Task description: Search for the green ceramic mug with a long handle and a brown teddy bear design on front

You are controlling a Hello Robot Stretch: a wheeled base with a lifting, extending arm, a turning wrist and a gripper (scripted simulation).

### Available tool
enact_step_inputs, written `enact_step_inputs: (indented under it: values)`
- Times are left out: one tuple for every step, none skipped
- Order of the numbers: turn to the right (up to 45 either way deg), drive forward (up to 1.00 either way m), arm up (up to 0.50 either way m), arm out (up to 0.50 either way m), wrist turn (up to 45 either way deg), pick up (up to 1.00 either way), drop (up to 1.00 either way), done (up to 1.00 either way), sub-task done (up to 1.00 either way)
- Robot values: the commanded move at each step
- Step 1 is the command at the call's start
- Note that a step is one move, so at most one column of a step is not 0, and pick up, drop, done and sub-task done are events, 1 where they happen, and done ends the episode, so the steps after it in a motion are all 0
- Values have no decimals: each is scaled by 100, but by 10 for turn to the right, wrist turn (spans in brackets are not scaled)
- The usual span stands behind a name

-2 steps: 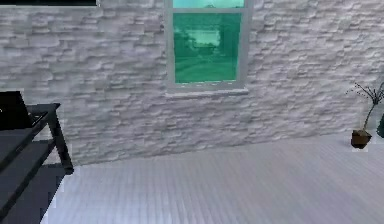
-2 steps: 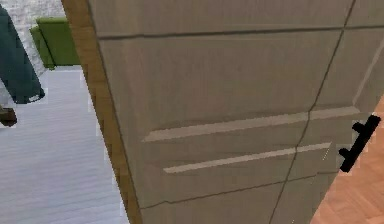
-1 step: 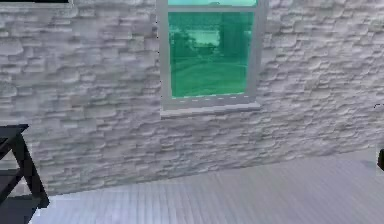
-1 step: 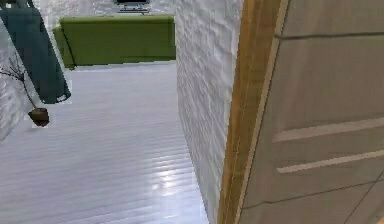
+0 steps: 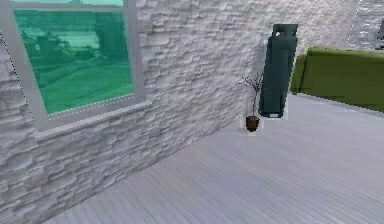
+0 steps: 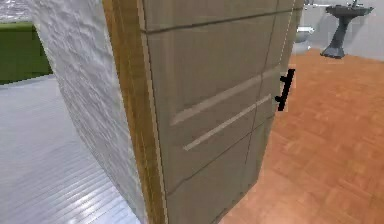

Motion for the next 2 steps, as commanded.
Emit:
enact_step_inputs:
  values:
    - [0,40,0,0,0,0,0,0,0]
    - [450,0,0,0,0,0,0,0,0]
